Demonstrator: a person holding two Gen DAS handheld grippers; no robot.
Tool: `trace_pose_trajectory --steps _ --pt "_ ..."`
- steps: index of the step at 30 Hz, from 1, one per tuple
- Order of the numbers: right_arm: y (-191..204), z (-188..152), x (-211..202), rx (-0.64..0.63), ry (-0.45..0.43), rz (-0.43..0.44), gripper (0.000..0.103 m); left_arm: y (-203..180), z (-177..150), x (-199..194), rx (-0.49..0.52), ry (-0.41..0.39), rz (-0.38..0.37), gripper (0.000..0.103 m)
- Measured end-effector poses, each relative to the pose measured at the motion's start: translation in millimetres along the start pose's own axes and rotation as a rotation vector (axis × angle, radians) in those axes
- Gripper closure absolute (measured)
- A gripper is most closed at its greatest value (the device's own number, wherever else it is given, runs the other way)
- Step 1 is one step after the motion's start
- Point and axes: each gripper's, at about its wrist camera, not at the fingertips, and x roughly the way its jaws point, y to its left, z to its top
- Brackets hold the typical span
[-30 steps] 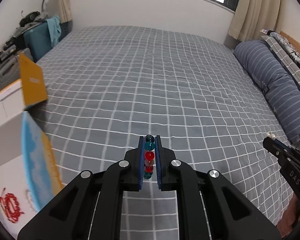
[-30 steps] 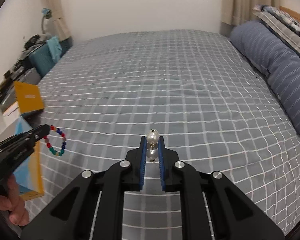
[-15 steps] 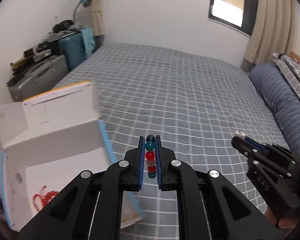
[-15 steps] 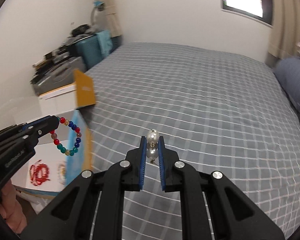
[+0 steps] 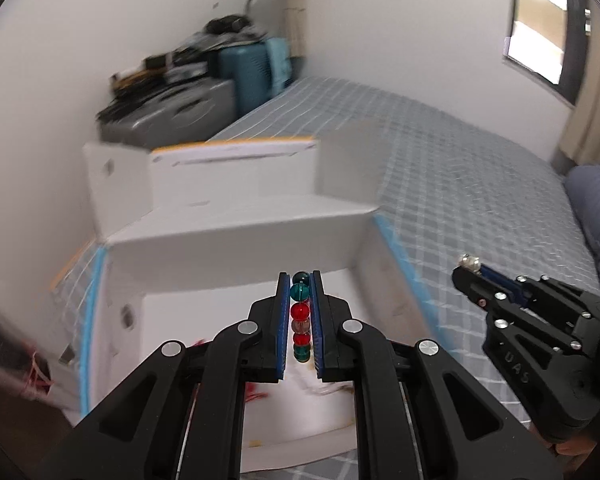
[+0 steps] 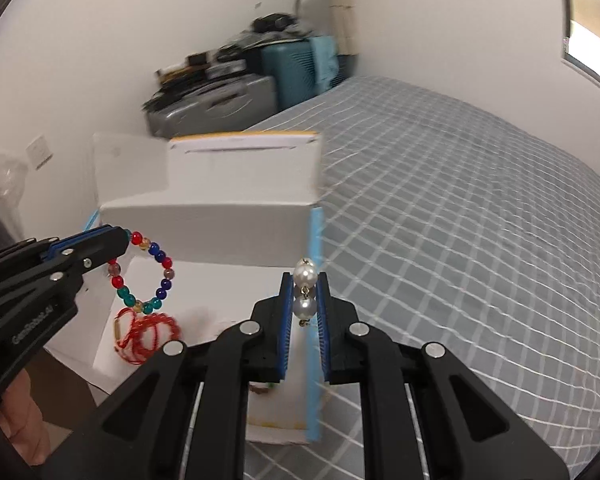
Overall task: Organize jewelry
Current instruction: 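Carry the multicolour bracelet and pearl strand with both tools over the white box, then lower both tools into the box and open them to release the items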
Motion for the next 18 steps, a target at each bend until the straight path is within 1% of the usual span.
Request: trace_pose_trajectory --steps 4,7,10,18 --pt "27 -5 24 -0.023 0.048 0.037 0.092 28 -15 15 -0.033 0.046 0.042 0.094" --pt "45 -14 41 -0.046 0.087 0.047 0.092 45 -27 26 -0.065 0.092 0.061 0.094" --pt "53 -21 58 -0.047 0.13 0.056 0.092 58 -38 35 -0.088 0.129 0.073 0.094" --pt "64 -35 87 -0.05 0.219 0.06 0.092 64 -55 57 -0.104 0.197 0.082 0.094"
